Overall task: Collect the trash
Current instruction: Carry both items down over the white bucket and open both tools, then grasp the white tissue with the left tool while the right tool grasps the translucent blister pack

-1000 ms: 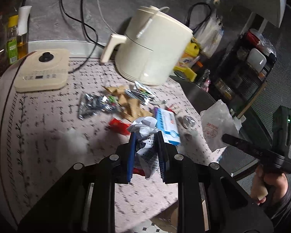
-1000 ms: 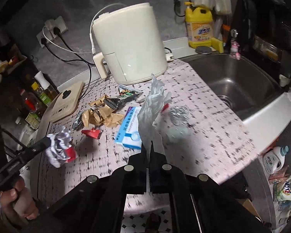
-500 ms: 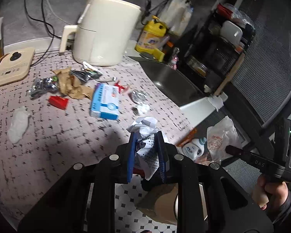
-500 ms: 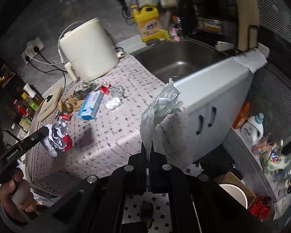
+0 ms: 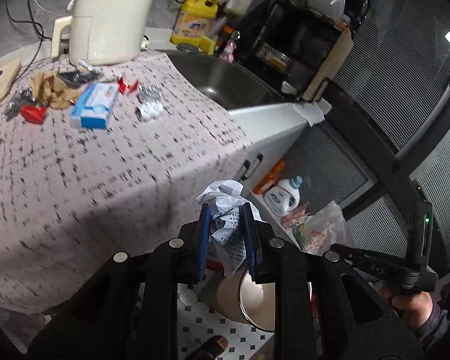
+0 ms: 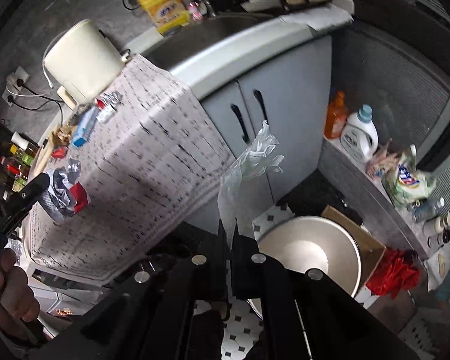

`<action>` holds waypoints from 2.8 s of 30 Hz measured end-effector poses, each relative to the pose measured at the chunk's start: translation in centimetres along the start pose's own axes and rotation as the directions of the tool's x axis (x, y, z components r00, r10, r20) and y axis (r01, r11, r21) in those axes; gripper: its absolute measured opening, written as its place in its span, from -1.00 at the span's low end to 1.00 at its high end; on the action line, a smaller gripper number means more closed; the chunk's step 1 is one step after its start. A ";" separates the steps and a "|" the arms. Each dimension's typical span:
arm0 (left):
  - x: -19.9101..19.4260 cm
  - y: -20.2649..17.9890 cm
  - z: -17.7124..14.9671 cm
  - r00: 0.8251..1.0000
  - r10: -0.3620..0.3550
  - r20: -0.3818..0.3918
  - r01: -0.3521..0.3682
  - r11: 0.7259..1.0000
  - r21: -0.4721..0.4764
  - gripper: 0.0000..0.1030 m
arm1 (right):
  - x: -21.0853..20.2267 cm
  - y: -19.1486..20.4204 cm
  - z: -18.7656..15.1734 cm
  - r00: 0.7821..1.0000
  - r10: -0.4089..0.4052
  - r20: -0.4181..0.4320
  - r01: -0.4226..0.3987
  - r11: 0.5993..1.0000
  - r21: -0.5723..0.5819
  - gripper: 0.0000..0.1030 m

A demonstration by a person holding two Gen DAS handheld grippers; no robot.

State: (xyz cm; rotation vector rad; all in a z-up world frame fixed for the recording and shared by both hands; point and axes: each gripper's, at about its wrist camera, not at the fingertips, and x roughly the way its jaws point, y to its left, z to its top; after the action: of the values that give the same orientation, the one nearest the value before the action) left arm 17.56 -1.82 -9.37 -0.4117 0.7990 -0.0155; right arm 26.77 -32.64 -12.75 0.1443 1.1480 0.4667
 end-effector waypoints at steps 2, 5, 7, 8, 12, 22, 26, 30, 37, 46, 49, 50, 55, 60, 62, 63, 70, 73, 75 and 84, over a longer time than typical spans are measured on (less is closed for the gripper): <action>0.8 -0.7 -1.2 1.000 -0.004 -0.018 0.004 1.000 -0.006 -0.59 | 0.5 -1.4 -1.1 1.000 -0.007 -0.027 0.007 1.000 0.005 -0.93; 2.1 -1.8 -2.9 0.999 -0.008 -0.043 0.007 1.000 -0.015 -0.59 | 1.5 -3.3 -2.5 0.997 -0.024 -0.076 0.026 1.000 0.017 -0.91; 3.0 -2.4 -4.2 0.998 -0.010 -0.065 0.009 1.000 -0.017 -0.59 | 2.3 -4.5 -3.5 0.994 -0.028 -0.106 0.031 0.999 0.024 -0.91; 3.3 -2.7 -4.7 0.997 -0.011 -0.075 0.010 1.000 -0.019 -0.59 | 2.8 -5.1 -4.2 0.992 -0.030 -0.126 0.034 0.999 0.030 -0.90; 4.8 -3.6 -6.9 0.993 -0.013 -0.120 0.010 1.000 -0.026 -0.59 | 5.2 -7.6 -6.9 0.979 -0.041 -0.202 0.053 0.997 0.058 -0.88; 7.5 -5.6 -8.7 0.981 -0.025 -0.194 0.030 0.999 0.026 -0.59 | 4.8 -10.8 -8.9 0.981 -0.023 -0.195 0.056 0.985 0.164 0.05; 9.0 -7.2 -8.9 0.972 -0.052 -0.228 0.068 0.996 0.064 -0.59 | 3.2 -11.9 -8.9 0.985 -0.042 -0.170 0.076 0.976 0.203 0.04; 10.7 -9.3 -9.4 0.959 -0.087 -0.269 0.118 0.988 0.104 -0.58 | 0.2 -13.1 -9.2 0.989 -0.079 -0.128 0.107 0.967 0.232 0.04; 13.0 -13.5 -10.2 0.932 -0.150 -0.330 0.211 0.964 0.159 -0.58 | -3.7 -16.4 -10.4 0.987 -0.139 -0.085 0.159 0.933 0.323 0.04; 15.1 -16.1 -11.2 0.904 -0.184 -0.385 0.267 0.948 0.173 -0.23 | -6.5 -19.0 -12.1 0.978 -0.199 -0.062 0.208 0.906 0.368 0.05; 14.7 -16.6 -10.8 0.914 -0.183 -0.361 0.260 0.950 0.176 0.12 | -6.9 -19.2 -12.3 0.978 -0.200 -0.058 0.207 0.904 0.374 0.08; 14.4 -16.6 -10.6 0.916 -0.190 -0.354 0.264 0.949 0.174 0.19 | -6.9 -19.2 -12.3 0.978 -0.200 -0.057 0.206 0.904 0.374 0.09; 12.9 -16.0 -9.5 0.929 -0.191 -0.316 0.255 0.951 0.175 0.33 | -6.5 -18.4 -11.5 0.983 -0.180 -0.043 0.183 0.912 0.366 0.10; 10.9 -14.0 -7.9 0.952 -0.157 -0.262 0.203 0.966 0.158 0.36 | -5.9 -16.1 -9.8 0.988 -0.152 -0.025 0.152 0.934 0.322 0.22; 10.0 -12.8 -7.1 0.962 -0.137 -0.236 0.174 0.974 0.146 0.39 | -5.7 -15.0 -8.9 0.990 -0.142 -0.012 0.139 0.943 0.301 0.26; 9.6 -12.3 -6.8 0.966 -0.130 -0.224 0.163 0.977 0.139 0.39 | -5.6 -14.5 -8.5 0.991 -0.135 -0.006 0.131 0.947 0.292 0.30; 5.9 -7.4 -3.7 0.992 -0.056 -0.116 0.066 0.994 0.087 0.59 | -4.8 -9.4 -5.2 0.996 -0.085 0.033 0.076 0.976 0.206 0.52; 4.1 -4.9 -2.4 0.998 -0.017 -0.067 0.020 0.998 0.058 0.64 | -4.4 -7.0 -4.0 0.997 -0.061 0.044 0.053 0.985 0.166 0.58; 2.8 -3.0 -1.6 0.999 0.012 -0.036 -0.011 0.999 0.036 0.65 | -4.1 -5.0 -3.1 0.997 -0.046 0.058 0.038 0.990 0.135 0.65; -2.1 5.7 1.7 0.990 0.130 0.060 -0.127 0.990 -0.062 0.65 | -2.7 3.1 0.6 0.994 0.001 0.110 -0.006 0.999 0.050 0.85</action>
State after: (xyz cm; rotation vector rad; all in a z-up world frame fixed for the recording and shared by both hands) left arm 16.48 4.34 -8.98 -0.4133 0.7628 0.1408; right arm 25.56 -30.93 -9.16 0.2134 1.0519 0.4280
